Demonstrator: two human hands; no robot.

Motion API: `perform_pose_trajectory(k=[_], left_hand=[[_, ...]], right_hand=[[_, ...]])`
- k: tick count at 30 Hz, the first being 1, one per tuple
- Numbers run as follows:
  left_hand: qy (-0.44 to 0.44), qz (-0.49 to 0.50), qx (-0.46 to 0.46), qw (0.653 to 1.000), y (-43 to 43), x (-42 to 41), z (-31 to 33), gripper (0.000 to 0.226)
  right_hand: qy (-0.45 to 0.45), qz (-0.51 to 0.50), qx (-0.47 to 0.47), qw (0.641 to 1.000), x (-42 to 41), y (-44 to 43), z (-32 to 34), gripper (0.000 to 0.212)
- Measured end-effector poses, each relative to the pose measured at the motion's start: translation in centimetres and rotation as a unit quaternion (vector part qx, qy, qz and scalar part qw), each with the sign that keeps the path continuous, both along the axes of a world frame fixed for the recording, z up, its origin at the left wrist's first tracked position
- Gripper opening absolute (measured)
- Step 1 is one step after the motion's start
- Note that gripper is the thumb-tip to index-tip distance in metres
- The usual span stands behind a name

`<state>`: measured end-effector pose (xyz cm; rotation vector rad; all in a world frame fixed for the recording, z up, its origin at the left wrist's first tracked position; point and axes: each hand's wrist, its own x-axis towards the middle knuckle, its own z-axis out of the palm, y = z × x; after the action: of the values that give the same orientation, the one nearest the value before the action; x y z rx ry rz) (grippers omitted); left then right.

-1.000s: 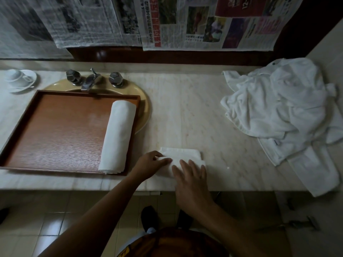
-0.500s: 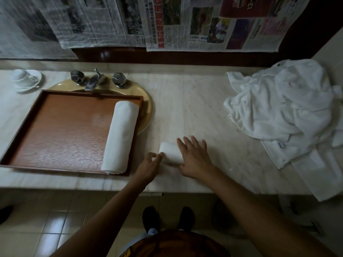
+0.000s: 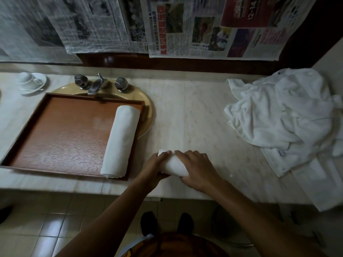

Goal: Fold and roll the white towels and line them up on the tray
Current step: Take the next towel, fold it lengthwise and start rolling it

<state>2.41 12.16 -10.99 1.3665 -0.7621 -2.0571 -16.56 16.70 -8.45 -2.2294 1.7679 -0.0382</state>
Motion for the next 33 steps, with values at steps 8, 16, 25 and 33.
perform_pose_trajectory(k=[8,16,25,33], left_hand=[[0.037,0.066,-0.069,0.995,0.0,1.5,3.6,0.081],[0.023,0.075,-0.104,0.991,1.8,2.2,4.8,0.064],[-0.096,0.111,-0.186,0.971,1.0,8.9,8.3,0.048],[-0.253,0.062,-0.294,0.92,-1.5,20.6,8.7,0.034]], right_hand=[[-0.484,-0.388,0.148,0.771,-2.0,3.2,3.2,0.099],[-0.661,-0.402,0.192,0.603,-1.0,1.3,3.3,0.064],[-0.569,-0.35,0.106,0.737,5.5,-4.0,5.9,0.034],[-0.446,-0.252,0.119,0.85,16.7,-14.0,8.3,0.025]])
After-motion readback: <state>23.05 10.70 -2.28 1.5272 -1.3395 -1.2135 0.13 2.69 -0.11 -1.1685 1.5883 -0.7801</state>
